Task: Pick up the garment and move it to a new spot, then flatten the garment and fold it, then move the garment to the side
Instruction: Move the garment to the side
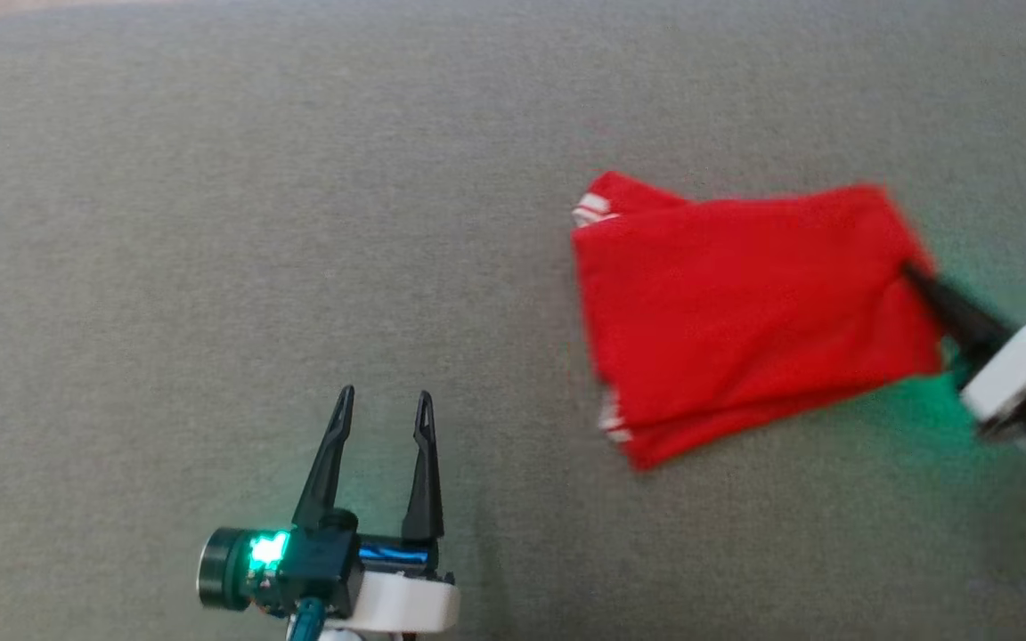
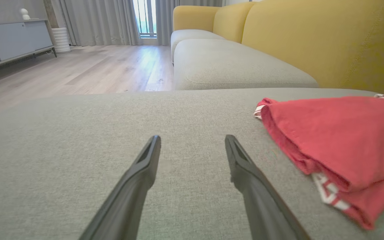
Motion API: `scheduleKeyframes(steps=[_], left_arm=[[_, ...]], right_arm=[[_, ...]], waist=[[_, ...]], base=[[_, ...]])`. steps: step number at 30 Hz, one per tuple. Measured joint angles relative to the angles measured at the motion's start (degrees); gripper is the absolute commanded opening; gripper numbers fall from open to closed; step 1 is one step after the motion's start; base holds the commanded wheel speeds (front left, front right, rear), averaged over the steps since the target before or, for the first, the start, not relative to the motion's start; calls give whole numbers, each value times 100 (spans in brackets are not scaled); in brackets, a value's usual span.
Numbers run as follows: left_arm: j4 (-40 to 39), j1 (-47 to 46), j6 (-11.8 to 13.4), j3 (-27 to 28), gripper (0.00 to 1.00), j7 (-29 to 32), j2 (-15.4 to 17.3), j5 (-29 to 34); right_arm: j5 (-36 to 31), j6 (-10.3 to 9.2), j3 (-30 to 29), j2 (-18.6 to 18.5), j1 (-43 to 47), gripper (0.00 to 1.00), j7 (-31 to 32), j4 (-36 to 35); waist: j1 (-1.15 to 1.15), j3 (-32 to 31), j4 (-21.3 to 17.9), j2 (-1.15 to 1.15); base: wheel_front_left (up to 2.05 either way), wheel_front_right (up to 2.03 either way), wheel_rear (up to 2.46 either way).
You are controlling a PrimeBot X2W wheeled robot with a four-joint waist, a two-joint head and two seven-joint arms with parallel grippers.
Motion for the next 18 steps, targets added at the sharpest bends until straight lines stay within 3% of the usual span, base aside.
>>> scheduleKeyframes(steps=[11,18], left_arm=[[-13,-435,-47,7,100,0,-2,179],[3,-495,-111,13,100,0,-5,203]], right_arm=[[44,0,-475,-1670,-626,0,73,-67],[152,0,-906,-2423,-871,0,53,34]], waist=[[1,565,-414,0],[1,856,-538,0]], base=[[0,0,0],[0,0,0]])
